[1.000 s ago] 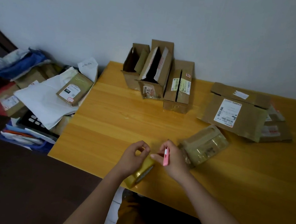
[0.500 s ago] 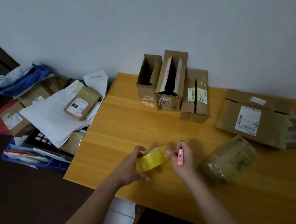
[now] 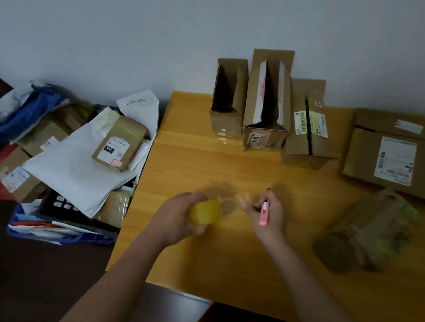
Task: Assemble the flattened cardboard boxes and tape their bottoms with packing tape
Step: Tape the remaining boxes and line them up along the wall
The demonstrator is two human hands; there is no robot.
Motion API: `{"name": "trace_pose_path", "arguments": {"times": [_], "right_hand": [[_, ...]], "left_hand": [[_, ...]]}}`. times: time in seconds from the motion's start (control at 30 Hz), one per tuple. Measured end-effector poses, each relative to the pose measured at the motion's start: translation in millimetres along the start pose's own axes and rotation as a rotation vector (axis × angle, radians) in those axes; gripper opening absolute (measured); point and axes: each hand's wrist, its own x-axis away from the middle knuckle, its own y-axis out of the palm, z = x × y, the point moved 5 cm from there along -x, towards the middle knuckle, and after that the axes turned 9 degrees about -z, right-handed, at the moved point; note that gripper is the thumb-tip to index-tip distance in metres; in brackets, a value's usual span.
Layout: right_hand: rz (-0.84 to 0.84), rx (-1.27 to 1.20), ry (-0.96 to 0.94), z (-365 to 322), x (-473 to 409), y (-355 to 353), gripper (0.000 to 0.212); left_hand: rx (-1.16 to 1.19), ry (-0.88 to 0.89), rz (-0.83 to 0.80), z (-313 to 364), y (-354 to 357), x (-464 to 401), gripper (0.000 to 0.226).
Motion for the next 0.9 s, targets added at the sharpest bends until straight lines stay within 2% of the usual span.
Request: {"name": "trace_pose_path", "arguments": {"times": [0.13, 0.3, 0.43, 0.57, 0.63, 0.77, 0.83, 0.9], "right_hand": [[0.053, 0.194, 0.080, 13, -11, 4, 0.044], [0.188, 0.360, 0.101, 27, -21, -5, 0.045], [0.187, 0.347, 0.115, 35, -34, -6, 0.042], [0.189, 0.543, 0.142, 38, -34, -4, 0.025], [0.187, 0.704, 0.132, 36, -32, -1, 0.035], [0.181, 0.828, 0.151, 33, -37, -11, 0.091], [0.156, 0.809, 0.162, 32, -41, -13, 0.091], [0.190, 0.757, 0.125, 29, -41, -13, 0.070]], "left_hand": [[-0.269, -0.065, -0.019, 10, 3, -15, 0.064], [-0.093, -0.026, 0.031, 12, 4, -32, 0.067], [-0.292, -0.076, -0.038, 27, 8, -46, 0.071], [-0.335, -0.078, -0.079, 46, 11, -63, 0.072], [-0.322, -0.075, -0.094, 47, 11, -65, 0.073], [-0.329, -0.071, -0.099, 44, 17, -64, 0.074], [-0.335, -0.080, -0.094, 44, 16, -63, 0.074], [-0.322, -0.098, -0.101, 44, 17, -62, 0.077]]}}
